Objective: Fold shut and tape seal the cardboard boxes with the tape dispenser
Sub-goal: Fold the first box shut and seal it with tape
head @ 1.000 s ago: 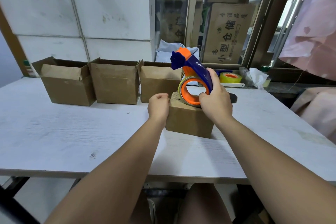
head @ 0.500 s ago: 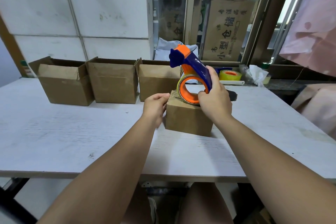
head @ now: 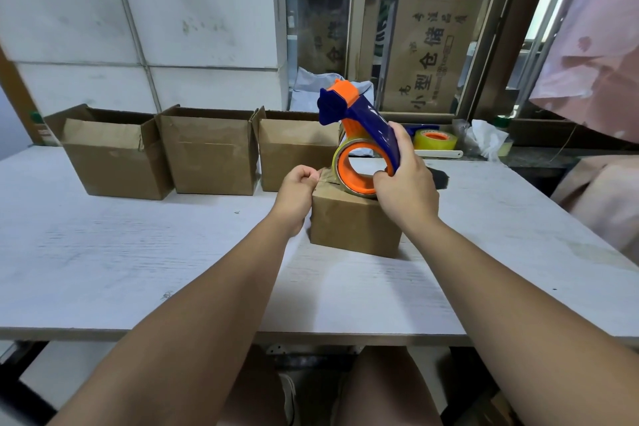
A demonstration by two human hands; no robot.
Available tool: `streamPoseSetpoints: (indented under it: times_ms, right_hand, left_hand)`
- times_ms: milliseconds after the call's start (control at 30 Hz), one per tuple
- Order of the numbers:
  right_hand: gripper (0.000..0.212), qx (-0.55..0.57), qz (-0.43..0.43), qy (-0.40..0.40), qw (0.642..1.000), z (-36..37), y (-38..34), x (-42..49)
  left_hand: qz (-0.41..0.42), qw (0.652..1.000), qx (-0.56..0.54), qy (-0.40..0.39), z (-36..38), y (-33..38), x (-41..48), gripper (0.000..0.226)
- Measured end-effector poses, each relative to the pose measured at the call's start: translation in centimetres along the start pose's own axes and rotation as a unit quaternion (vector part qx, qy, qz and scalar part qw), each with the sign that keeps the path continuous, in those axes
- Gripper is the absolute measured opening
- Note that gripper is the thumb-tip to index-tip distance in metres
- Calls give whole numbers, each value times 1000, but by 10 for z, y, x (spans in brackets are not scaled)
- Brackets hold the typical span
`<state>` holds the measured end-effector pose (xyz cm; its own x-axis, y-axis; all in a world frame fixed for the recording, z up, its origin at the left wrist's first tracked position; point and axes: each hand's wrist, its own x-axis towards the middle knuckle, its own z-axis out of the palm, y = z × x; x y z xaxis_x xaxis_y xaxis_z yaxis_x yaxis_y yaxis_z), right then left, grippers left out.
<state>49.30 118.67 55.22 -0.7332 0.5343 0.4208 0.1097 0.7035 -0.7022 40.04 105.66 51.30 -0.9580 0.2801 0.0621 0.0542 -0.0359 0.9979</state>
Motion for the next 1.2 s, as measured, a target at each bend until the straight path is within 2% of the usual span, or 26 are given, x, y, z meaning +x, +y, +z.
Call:
streamPoseSetpoints:
  times_ms: [133, 367, 533, 700, 833, 1033, 1200]
  right_hand:
    - [78, -3, -1, 1, 1000, 0, 0, 0]
    - [77, 2, -5, 6, 1000, 0, 1, -1]
    - [77, 4, -4, 11, 1000, 2, 2, -2]
    - [76, 3, -3, 13, 1000, 2, 2, -2]
    - [76, 5, -3, 16, 1000, 2, 2, -4]
    - [75, 22, 0, 34, 999, 5, 1, -7]
    - [72, 68, 12, 41, 997, 16, -3, -6]
  left_hand:
    - [-20, 1000, 15, -14, 0, 1, 3, 28]
    - [-70, 996, -42, -46, 0, 15, 3, 34]
    - [-91, 991, -85, -39, -1, 7, 3, 13]
    - [-78, 992, -92, -32, 2, 2, -3, 22]
    - [-127, 980, -145, -56, 6, 5, -7, 38]
    - [-122, 979, -152, -62, 7, 4, -10, 35]
    - [-104, 989, -94, -44, -1, 10, -5, 36]
